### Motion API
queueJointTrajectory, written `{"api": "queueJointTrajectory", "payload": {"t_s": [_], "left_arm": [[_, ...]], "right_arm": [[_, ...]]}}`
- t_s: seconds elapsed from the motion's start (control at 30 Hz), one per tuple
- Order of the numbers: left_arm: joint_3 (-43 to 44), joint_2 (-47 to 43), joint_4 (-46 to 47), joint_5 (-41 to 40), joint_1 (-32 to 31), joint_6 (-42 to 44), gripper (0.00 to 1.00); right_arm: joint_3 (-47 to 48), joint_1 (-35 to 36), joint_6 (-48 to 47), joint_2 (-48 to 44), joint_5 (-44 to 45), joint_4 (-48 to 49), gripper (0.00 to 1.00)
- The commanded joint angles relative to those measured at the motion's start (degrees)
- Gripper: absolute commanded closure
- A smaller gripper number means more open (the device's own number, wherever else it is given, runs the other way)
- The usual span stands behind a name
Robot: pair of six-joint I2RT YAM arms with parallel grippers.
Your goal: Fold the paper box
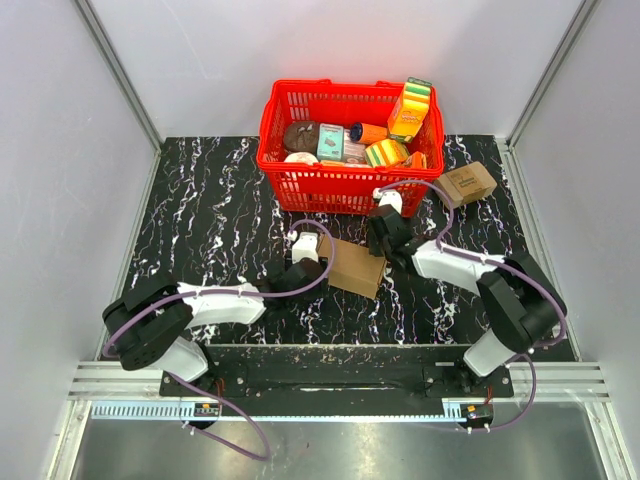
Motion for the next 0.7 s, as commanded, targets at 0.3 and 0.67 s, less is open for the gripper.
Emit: {"api": "queueJointTrajectory", "payload": {"t_s": [0.3, 0.67], "left_arm": [[-0.3, 0.6, 2.9, 1.1, -0.2, -0.9, 0.43], [0.0, -0.5, -0.7, -0.1, -0.1, -1.5, 0.44]], "right_arm": [[4.4, 0.3, 1.7, 4.3, 2.2, -7.2, 0.78], [-1.4, 0.4, 6.4, -2.6, -10.1, -13.3, 0.8]]}}
